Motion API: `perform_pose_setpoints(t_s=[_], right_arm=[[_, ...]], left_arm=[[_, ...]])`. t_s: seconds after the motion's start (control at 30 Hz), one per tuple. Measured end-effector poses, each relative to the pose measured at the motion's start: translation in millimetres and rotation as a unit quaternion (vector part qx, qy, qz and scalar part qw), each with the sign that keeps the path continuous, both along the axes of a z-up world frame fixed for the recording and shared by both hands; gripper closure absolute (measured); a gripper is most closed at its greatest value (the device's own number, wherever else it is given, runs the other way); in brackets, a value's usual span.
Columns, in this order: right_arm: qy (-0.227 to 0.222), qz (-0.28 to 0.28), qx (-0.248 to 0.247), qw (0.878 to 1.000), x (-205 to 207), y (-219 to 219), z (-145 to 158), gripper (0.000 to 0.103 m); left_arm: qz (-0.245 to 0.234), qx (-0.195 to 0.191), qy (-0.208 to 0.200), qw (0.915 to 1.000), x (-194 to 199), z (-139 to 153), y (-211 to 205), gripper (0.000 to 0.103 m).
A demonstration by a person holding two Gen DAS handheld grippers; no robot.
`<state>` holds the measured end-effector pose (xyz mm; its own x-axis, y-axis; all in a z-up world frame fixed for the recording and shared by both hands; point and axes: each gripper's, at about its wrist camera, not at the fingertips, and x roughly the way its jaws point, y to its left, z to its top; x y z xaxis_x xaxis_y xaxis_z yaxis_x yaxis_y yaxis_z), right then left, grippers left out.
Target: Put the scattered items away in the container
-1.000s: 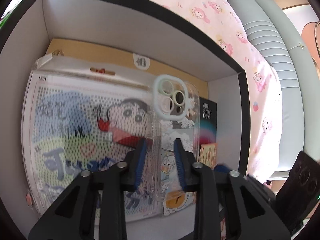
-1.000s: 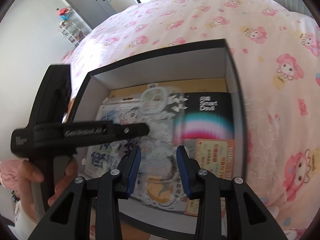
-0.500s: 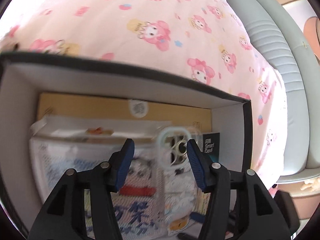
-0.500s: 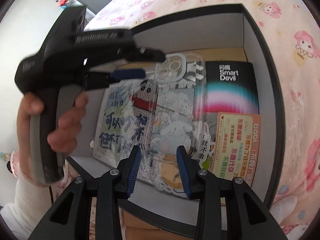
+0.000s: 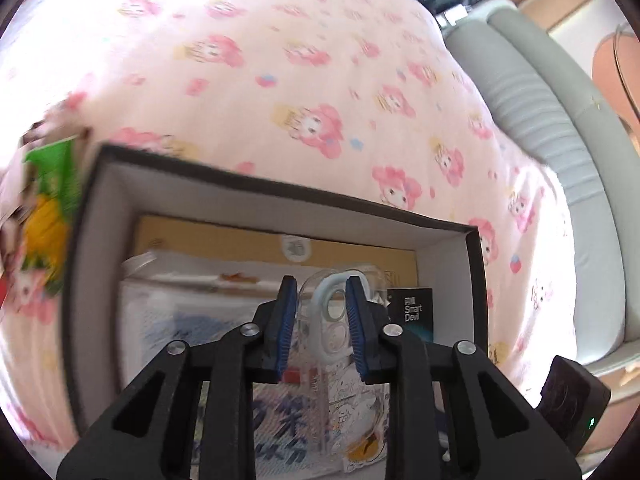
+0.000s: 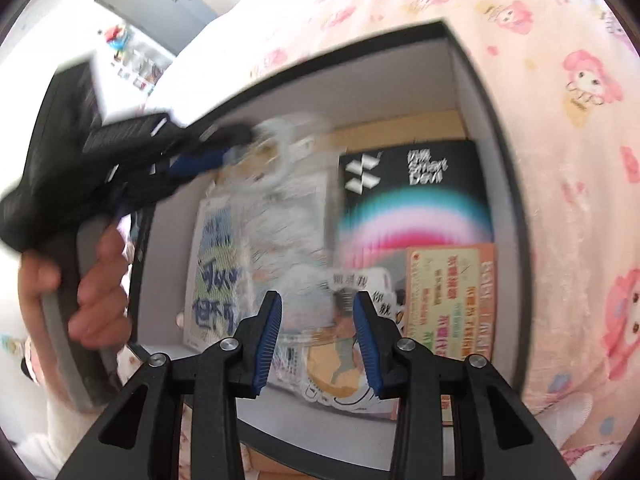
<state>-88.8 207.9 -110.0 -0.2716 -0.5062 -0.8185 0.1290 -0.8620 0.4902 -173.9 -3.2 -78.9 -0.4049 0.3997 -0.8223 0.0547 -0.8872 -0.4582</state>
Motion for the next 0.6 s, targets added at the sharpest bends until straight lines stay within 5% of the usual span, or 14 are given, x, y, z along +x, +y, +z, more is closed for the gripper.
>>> perform_pose_setpoints(t_s=[0.1,0.17,0.3,0.6], right_arm=[[-0.005,0.006,-0.002,1.000,3,-2,1,0.070],[-0.027,0.028,-0.026,0.999,4,-7,-5,0.070],[-0.053,0.056,-0.051,0.996,8,-18,-13,0.070],[-0.016,0.026,0.023,0.999,15,-16,-7,0.070]], left_arm=[[0.032,-0.007,-0.010,0.9994,23,-5,-21,0.086],[0.030,-0.026,-0.029,0.9988,33,-13,-29,0.086],[0.008,-0.005,-0.060,0.9981,42,-21,-37,0.085],[-0.078,0.021,-0.135,0.9876,62,-41,1,0.059]])
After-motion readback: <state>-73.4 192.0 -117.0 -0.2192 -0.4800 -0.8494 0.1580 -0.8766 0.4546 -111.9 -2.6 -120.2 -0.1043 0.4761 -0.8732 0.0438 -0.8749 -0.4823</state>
